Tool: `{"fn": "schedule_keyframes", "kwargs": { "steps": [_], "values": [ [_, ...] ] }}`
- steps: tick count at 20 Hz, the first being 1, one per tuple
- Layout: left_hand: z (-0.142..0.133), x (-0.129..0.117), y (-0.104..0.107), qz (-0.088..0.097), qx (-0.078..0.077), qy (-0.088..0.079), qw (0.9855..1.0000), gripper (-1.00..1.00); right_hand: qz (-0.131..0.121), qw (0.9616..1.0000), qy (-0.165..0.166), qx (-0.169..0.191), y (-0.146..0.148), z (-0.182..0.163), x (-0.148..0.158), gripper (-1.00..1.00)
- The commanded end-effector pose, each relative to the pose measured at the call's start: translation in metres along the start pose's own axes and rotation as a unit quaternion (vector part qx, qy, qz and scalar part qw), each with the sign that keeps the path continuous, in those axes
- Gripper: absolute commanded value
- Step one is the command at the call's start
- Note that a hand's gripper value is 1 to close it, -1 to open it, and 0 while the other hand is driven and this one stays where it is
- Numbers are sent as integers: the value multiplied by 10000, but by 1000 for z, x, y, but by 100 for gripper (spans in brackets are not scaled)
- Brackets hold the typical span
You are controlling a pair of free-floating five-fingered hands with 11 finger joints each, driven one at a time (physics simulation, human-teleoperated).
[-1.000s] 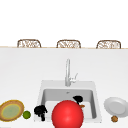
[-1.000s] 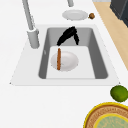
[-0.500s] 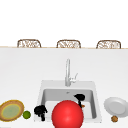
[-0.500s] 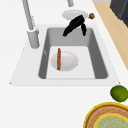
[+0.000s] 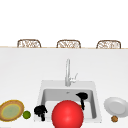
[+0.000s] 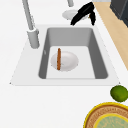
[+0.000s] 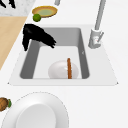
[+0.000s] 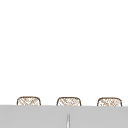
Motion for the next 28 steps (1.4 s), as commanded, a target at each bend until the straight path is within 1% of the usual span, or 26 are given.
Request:
{"fn": "schedule_keyframes", "kwargs": {
  "steps": [1, 13, 14, 15, 18, 20, 22, 24, 28],
  "values": [
    [0, 0, 0, 0, 0, 0, 10000, 0, -12, 10000, 2, 59, -12, 35, 1, -100],
    [0, 0, 0, 0, 0, 0, 10000, 0, -9, 10000, 7, 96, -48, 140, 2, -100],
    [0, 0, 0, 0, 0, 0, 10000, 0, 6, 9999, 20, 154, -50, 145, 3, -100],
    [0, 0, 0, 0, 0, 0, 10000, 0, 60, 9999, -5, 137, -51, 153, 1, -100],
    [0, 0, 0, 0, 0, 0, 10000, 0, 107, 9998, 33, 187, -56, 174, 1, -100],
    [0, 0, 0, 0, 0, 0, 10000, 0, 154, 9997, 29, 207, -53, 188, -1, -100],
    [0, 0, 0, 0, 0, 0, 10000, 0, 92, 9999, -44, 120, -49, 201, -7, -100],
    [0, 0, 0, 0, 0, 0, 10000, 0, 105, 9997, 33, 237, -45, 211, -9, -100],
    [0, 0, 0, 0, 0, 0, 10000, 0, 127, 9997, 65, 179, -37, 233, -23, -100]
  ]
}}
